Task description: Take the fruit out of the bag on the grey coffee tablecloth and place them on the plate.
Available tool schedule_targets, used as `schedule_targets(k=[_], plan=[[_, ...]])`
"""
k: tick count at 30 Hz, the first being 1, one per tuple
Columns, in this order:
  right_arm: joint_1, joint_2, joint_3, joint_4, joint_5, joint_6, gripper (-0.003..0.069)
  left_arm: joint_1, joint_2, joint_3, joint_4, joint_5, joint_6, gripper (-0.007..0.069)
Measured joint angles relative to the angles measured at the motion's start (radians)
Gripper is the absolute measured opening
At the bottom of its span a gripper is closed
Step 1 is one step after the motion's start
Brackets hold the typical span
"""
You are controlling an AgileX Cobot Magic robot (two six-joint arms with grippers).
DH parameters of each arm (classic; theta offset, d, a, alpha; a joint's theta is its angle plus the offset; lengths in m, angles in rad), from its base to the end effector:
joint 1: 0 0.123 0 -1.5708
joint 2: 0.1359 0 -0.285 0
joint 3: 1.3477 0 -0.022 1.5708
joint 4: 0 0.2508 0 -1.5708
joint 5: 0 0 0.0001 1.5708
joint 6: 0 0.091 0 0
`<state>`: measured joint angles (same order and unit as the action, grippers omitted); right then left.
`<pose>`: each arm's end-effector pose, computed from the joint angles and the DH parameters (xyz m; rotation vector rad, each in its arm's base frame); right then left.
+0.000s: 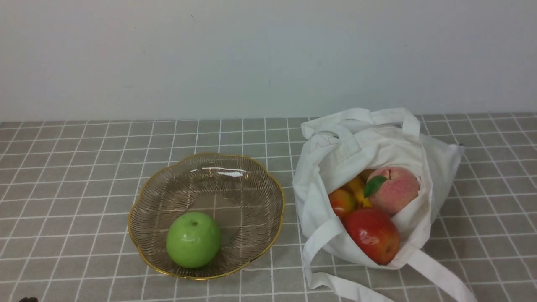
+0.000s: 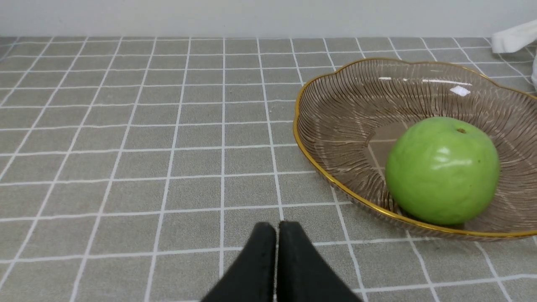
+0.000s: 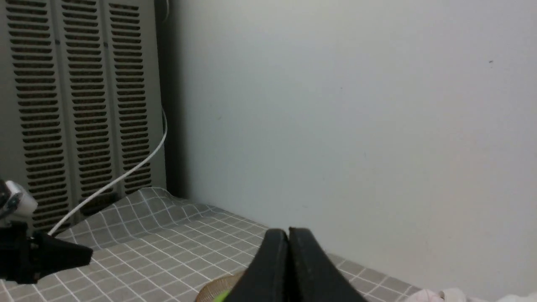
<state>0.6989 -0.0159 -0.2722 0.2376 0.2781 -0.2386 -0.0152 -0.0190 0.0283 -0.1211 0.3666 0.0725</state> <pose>0.0212 0.0255 0.2789 -0.5689 1.3831 0.6061 0.0524 -0.0047 0.1719 0.0065 1.8575 -0.0790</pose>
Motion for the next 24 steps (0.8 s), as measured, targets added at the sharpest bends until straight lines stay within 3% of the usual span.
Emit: schedule_targets(k=[4, 9, 12, 16, 24], plan=[[-0.155, 0.0, 0.049, 0.0, 0.015, 0.0, -0.0014, 0.0, 0.0, 0.0, 0.0, 0.0, 0.0, -0.0008], [-0.456, 0.0, 0.206, -0.051, 0.022, -0.004, -0.0014, 0.0, 0.0, 0.0, 0.0, 0.0, 0.0, -0.0008], [-0.575, 0.0, 0.289, -0.077, 0.051, -0.004, -0.0014, 0.0, 0.0, 0.0, 0.0, 0.0, 0.0, -0.0008], [-0.643, 0.001, 0.295, -0.087, 0.105, -0.004, -0.0014, 0.0, 0.0, 0.0, 0.0, 0.001, 0.0, -0.0008], [-0.651, 0.001, 0.295, -0.09, 0.109, -0.004, -0.0014, 0.0, 0.0, 0.0, 0.0, 0.001, 0.0, -0.0008]])
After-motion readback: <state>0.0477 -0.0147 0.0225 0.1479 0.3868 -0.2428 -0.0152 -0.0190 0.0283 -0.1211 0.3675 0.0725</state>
